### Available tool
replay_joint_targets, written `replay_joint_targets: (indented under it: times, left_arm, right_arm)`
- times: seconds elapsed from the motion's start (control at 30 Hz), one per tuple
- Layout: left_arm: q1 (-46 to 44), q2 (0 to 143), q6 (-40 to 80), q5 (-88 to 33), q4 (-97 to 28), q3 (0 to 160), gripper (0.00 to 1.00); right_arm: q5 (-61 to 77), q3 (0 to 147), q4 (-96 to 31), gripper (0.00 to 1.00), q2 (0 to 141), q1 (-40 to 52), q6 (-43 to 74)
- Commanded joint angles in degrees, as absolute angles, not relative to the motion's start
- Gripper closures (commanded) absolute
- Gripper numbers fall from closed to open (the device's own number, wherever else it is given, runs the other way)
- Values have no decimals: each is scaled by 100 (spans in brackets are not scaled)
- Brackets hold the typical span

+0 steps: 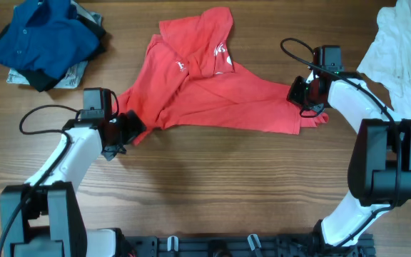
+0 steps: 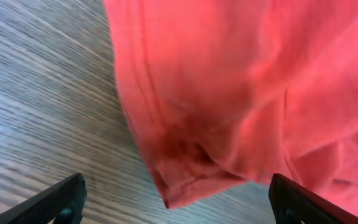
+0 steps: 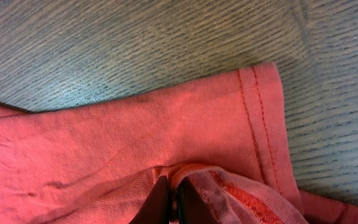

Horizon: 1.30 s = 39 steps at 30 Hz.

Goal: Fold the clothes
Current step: 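Grasp the left sleeve with the left gripper, right gripper holds right hem, then pull the shirt corners apart with both grippers to stretch it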

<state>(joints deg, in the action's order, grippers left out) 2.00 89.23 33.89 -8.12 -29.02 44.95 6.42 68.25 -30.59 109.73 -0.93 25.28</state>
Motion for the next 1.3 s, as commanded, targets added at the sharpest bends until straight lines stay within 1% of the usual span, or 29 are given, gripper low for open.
replay_joint_targets:
  times: [0.0,0.07,0.17,0.23,0.27,0.3,0.43,0.5,0.53,0.6,0.63,0.67,0.8,0.87,0.93,0.97,1.03,1.07,1.13,1.27]
  left_arm:
    - [176,8960,3658,-390,-2845,4587,10]
    - [23,8986,3673,-106,-2871,4707,13]
    - [-270,9231,3671,272,-3286,5140,12]
    - [-290,9338,3673,246,-3330,5260,13]
    - [-279,9384,3673,250,-3326,5273,17]
    - [-272,9445,3673,250,-3330,5273,18]
    - [-272,9714,3691,266,-3330,5273,21]
    - [-272,9751,3669,268,-3221,5273,25]
    - [-272,9751,3669,268,-3214,5273,32]
    - [-272,9754,3667,268,-3216,5273,37]
    - [-272,9751,3669,268,-3212,5273,42]
    - [-272,9754,3669,268,-3214,5273,44]
    - [-274,9948,3673,239,-3201,5273,45]
    - [-272,10149,3671,178,-3197,5273,43]
    - [-272,10171,3671,156,-3194,5273,44]
    - [-272,10169,3671,158,-3194,5273,52]
    - [-274,10169,3669,158,-3197,5275,79]
    - [-272,10167,3667,158,-3199,5275,96]
    - [-274,10138,3647,158,-3308,5339,96]
    - [-274,9564,3642,161,-3728,5494,96]
  right_arm:
    - [733,6812,-3026,93,11050,-73,2565]
    - [735,6810,-3006,93,11050,-73,2565]
    - [733,6812,-3020,93,11050,-73,2565]
    - [749,6812,-3030,93,11050,-73,2563]
    - [755,6810,-3044,93,11050,-73,2563]
    - [755,6812,-3052,93,11050,-73,2563]
    - [753,6812,-3048,93,11050,-73,2550]
    - [753,6812,-3052,93,11050,-73,2550]
    - [753,6810,-3059,94,11050,-73,2556]
    - [753,6812,-3059,94,11050,-73,2563]
    - [753,6812,-3059,93,11050,-73,2565]
    - [753,6812,-3059,93,11050,-73,2563]
    - [753,6812,-3065,93,11050,-73,2563]
    - [753,6812,-3063,92,11050,-73,2558]
    - [753,6812,-3061,93,11050,-73,2556]
    - [753,6812,-3061,94,11050,-73,2563]
    - [753,6814,-3050,96,11048,-73,2574]
    - [753,6825,-3050,96,11034,-73,2661]
    - [755,6825,-3076,96,10936,-73,2762]
    - [751,6825,-3339,96,10158,-73,2764]
